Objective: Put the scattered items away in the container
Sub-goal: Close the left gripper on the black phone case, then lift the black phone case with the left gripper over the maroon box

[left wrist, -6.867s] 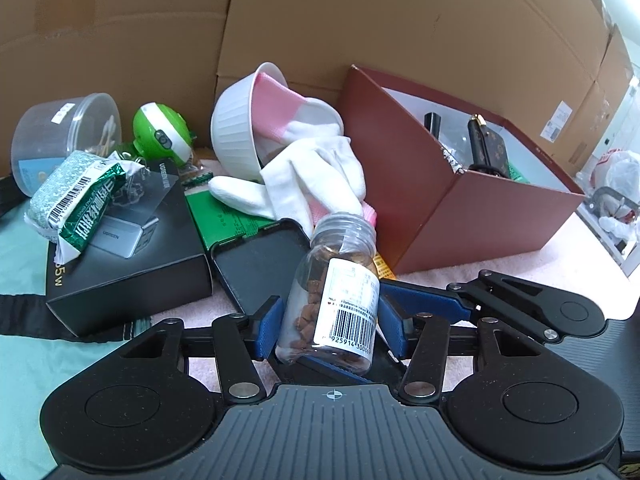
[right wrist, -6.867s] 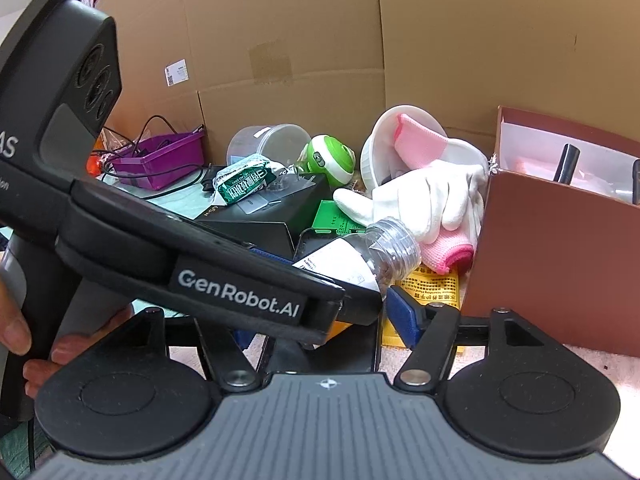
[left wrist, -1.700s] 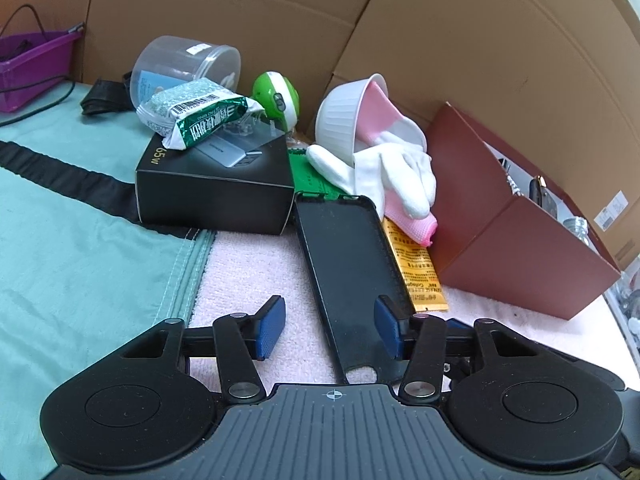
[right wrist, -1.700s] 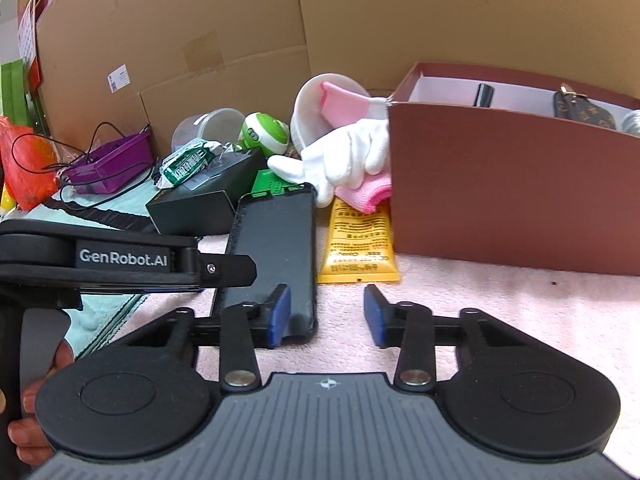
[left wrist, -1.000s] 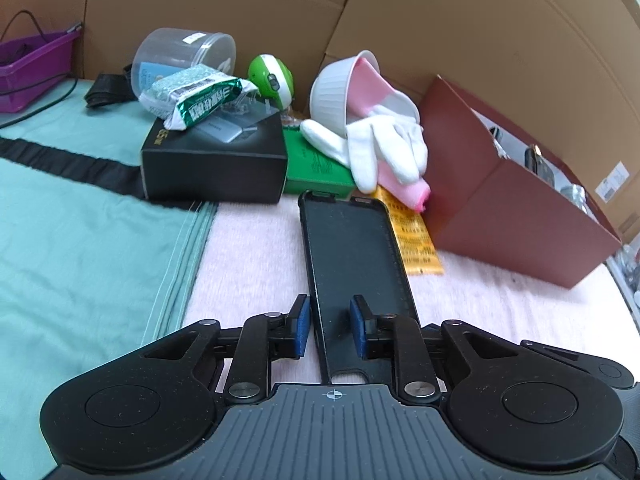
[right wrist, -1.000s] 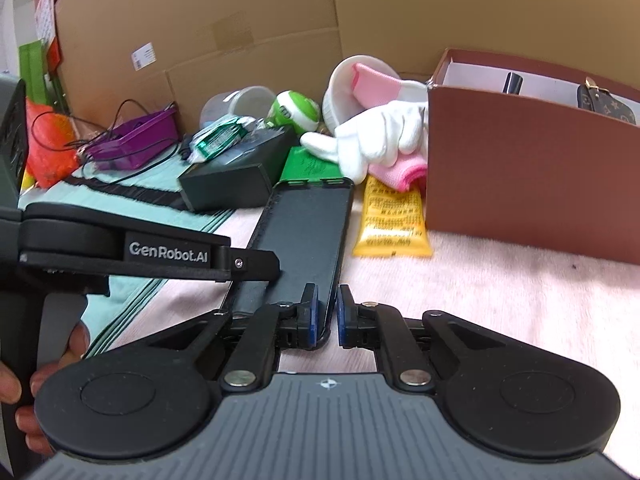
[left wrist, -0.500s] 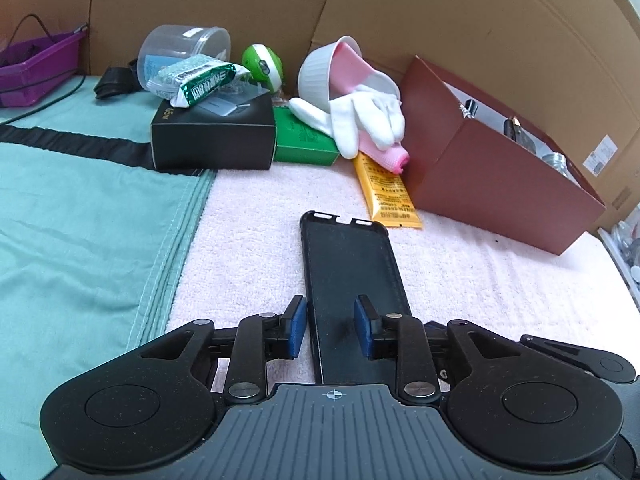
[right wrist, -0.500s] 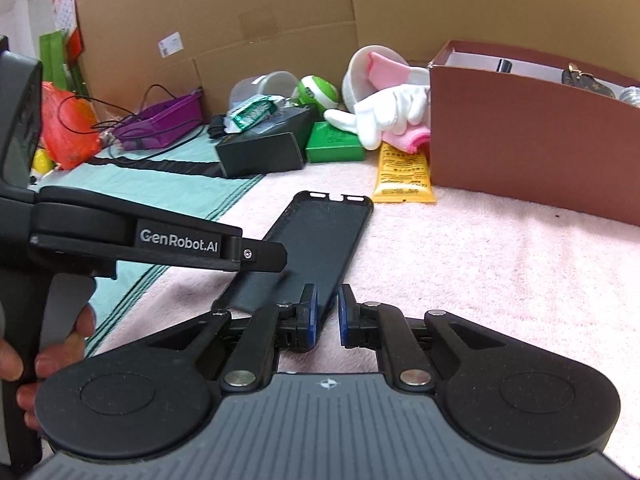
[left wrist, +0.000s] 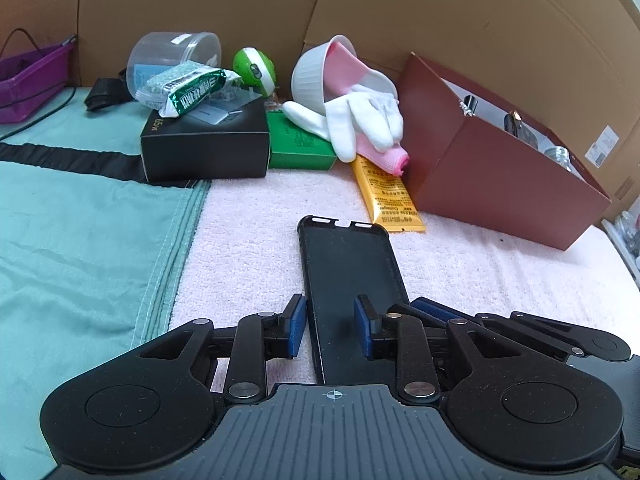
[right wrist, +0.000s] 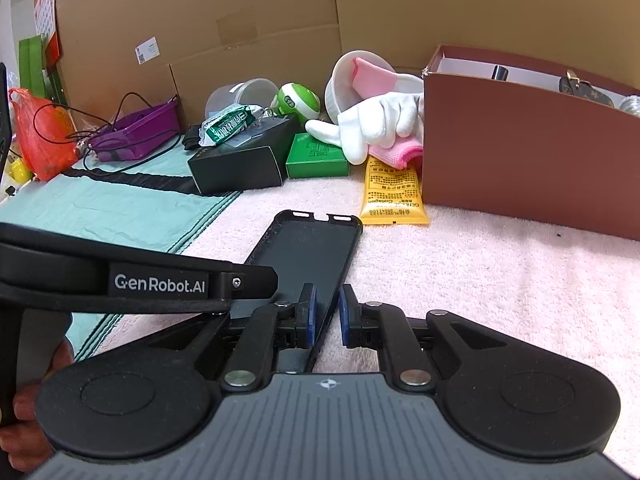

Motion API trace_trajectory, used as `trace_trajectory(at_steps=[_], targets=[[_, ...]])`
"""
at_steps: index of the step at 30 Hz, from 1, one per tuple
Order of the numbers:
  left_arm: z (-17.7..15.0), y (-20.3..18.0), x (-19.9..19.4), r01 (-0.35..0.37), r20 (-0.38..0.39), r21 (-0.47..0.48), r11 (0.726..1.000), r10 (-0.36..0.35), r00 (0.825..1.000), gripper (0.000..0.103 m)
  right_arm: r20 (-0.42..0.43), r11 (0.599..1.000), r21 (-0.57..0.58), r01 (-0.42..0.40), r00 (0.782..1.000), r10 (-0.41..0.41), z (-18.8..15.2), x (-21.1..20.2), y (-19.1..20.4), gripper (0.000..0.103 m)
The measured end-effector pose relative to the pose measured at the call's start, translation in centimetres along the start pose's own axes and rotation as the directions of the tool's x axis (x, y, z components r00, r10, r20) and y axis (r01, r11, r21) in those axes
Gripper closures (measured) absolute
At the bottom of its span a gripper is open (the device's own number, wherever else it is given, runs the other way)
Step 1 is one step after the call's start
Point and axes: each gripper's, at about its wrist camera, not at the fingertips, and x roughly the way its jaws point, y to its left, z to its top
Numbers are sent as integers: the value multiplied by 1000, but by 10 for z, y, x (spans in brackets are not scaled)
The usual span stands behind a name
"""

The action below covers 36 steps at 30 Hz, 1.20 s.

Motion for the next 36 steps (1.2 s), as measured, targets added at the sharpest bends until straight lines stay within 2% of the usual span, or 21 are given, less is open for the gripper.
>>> trace_trajectory(at_steps=[8,10,13,15,20,27,31,36], targets=[[-1,-1,1,-7,13,14,1000,7,1000,62,0,999,-26,27,1000,-27,1,1,5,88],[-2,-3,1,-36,17,25,999,36,999,82,5,999,-37,37,999,-37,0,1,8,89],[-3,-2,-2,-53,17,12,999,53,998,93,11,998,-47,49,999,-48,-2,-1,9,93],[-5,-1,-4,-49,13,3,999,49,999,96,12,998,-38,51,999,-50,-3,-4,8,95],[-7,-12,-11,-36,25,6,999,35,999,99,38,998,-13,58,998,-57,-3,-15,3,97],[10,-32,-31,2,98,24,1000,-4,995,98,130,997,9,77,988,-78,5,-39,-6,97],[28,-47,-43,26,155,47,999,-33,987,98,191,995,17,94,977,-95,17,-53,-12,97],[54,-69,-53,51,226,89,995,-70,972,98,280,992,19,126,952,-126,38,-69,-20,97]])
